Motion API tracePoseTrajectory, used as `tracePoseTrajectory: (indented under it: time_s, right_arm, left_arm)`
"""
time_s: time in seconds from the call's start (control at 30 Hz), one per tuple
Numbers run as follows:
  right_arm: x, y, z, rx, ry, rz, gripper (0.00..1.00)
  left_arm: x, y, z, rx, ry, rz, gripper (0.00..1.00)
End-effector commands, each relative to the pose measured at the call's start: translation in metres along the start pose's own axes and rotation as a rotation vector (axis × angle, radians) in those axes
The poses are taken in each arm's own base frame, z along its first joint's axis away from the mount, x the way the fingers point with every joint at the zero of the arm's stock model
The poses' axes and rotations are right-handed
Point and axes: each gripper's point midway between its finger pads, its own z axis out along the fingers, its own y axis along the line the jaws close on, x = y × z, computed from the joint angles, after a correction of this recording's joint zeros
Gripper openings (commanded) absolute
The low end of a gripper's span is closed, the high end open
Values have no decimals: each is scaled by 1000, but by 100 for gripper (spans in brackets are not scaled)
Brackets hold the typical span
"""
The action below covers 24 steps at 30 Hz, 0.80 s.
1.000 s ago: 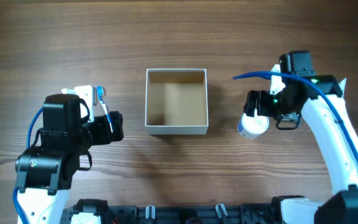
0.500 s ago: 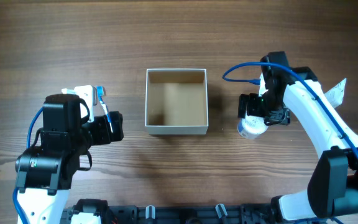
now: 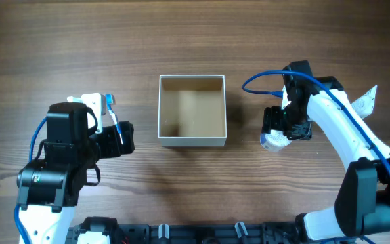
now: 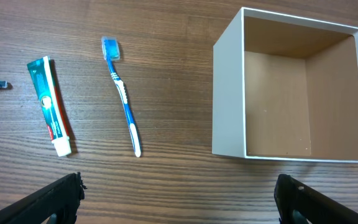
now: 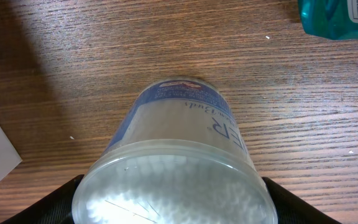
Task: Pack container
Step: 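Move the right gripper over the cotton-swab tub and grasp it, then carry the cotton-swab tub into the box and release it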
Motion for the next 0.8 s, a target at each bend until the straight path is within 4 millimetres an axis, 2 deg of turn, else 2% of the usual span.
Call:
tracePoseTrajectory:
  time_s: [0.0,0.07,0.1,0.17,0.2,0.23,0.33,0.37,0.4,0.47,0.5,0.57,0.63,0.7,0.77]
  right_arm:
    - [2,-3,5,22,15,2,35]
    - [-1,-1,-2,19,5,-1,12]
    - [-4,1,-9,18,-1,-6,4]
    - [-12,9,-28,15,-34,-34,4]
    - [-17,15,-45,26,-69,-61,4]
    - [-24,29,-74,27,-120,-114,4]
    - [-32,63,-127,1,-226,-204,4]
    - [-34,81,-153,-19,-290,-248,4]
    - [-35,95,-169,-41,-334,-279,4]
    - [-33,133,-201,-99,-439,-385,4]
    - [-31,170,-217,-150,-535,-486,4]
    - [-33,193,-216,-169,-570,-538,4]
    - [-39,214,-202,-174,-568,-566,4]
    - [-50,229,-175,-159,-531,-579,4]
    - [-55,240,-139,-125,-461,-596,4]
  left_arm:
    - [-5,-5,-5,20,-16,-3,100]
    - [-5,-5,-5,20,-16,-3,100]
    - [-5,-5,-5,20,-16,-3,100]
    - [-5,-5,-5,20,-16,-3,100]
    - [-5,-5,-5,20,-16,-3,100]
    - [-5,-5,-5,20,-16,-2,100]
    - [-5,-5,-5,20,-16,-3,100]
    - [-5,-5,-5,20,-16,-2,100]
    - [-5,-5,-5,19,-16,-2,100]
    - [-5,-4,-5,15,-17,-3,100]
    - [-8,14,-5,-92,-38,-103,100]
    - [-8,29,-6,-174,-52,-189,100]
    - [-9,28,-2,-173,-45,-198,100]
    - [-8,29,1,-177,-31,-198,100]
    - [-8,29,3,-180,-22,-198,100]
